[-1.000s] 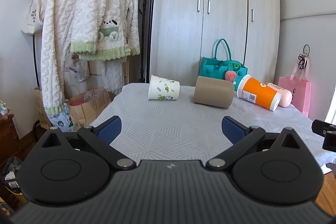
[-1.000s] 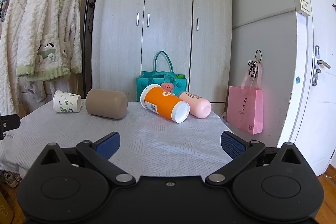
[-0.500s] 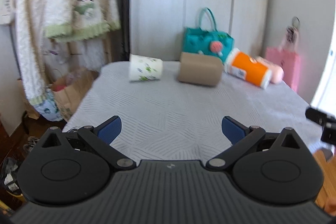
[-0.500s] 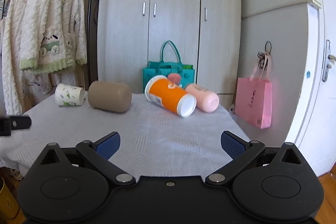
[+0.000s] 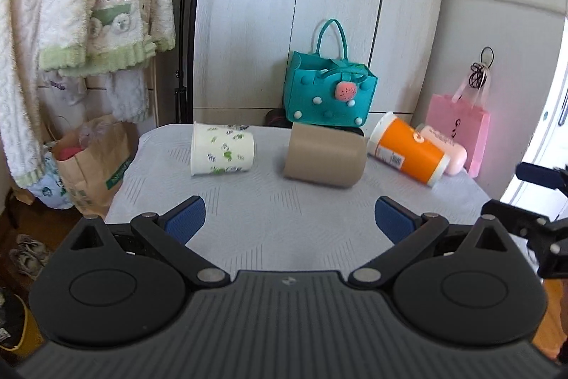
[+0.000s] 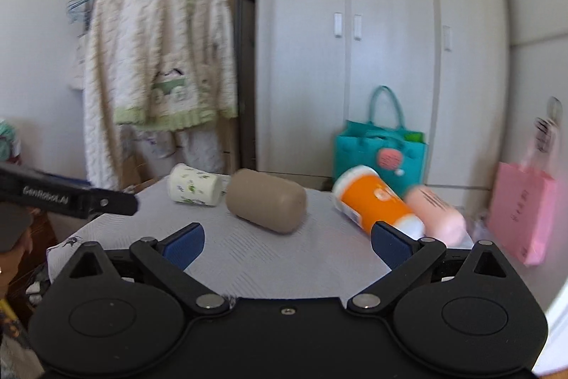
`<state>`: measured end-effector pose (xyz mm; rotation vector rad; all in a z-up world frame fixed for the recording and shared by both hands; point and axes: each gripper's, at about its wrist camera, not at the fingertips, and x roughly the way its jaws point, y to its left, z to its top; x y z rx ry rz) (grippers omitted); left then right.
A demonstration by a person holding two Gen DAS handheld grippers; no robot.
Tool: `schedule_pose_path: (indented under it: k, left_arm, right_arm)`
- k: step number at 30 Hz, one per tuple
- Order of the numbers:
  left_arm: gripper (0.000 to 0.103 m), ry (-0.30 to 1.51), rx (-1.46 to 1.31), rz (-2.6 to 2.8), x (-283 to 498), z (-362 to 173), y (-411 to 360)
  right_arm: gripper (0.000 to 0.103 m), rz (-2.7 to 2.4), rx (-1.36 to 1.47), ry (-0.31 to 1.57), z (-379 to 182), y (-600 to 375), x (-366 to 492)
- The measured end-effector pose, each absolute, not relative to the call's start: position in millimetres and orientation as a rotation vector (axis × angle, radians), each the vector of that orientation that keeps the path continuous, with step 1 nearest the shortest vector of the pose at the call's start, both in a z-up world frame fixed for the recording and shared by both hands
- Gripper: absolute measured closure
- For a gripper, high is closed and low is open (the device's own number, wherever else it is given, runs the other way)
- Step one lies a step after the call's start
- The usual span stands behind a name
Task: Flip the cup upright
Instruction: 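Move the right gripper toward the tan cup lying on its side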
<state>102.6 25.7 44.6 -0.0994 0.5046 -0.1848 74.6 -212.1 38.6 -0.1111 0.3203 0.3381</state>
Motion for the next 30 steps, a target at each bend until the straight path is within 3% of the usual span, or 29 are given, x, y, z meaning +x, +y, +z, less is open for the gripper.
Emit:
schedule_pose_path:
  k: [4,7,15,30]
  left_arm:
    - [0.0,0.516,-0.138,-0.181,130.8,38.7,31.7]
    - [0.0,0.564,-0.249,-0.196,156.7,27.5,43.9]
    - [0.0,0.691,-0.46,-0.237,211.9,-2.5,63.1]
    - [0.0,0.701,-0.455,-0.235,237.1,-8.4,53.5]
  right_arm:
    - [0.002,0.475,-0.272,0.362,45.8,-197.0,105.2]
    - [0.009,0.503,-0.445,0.379,44.2,-175.8,126.6]
    - [0.008,0.599,-0.612,0.478,44.7,-140.4,189.6]
    - [0.009,0.723,-0.982,0.491,10.8,-104.9,253.9]
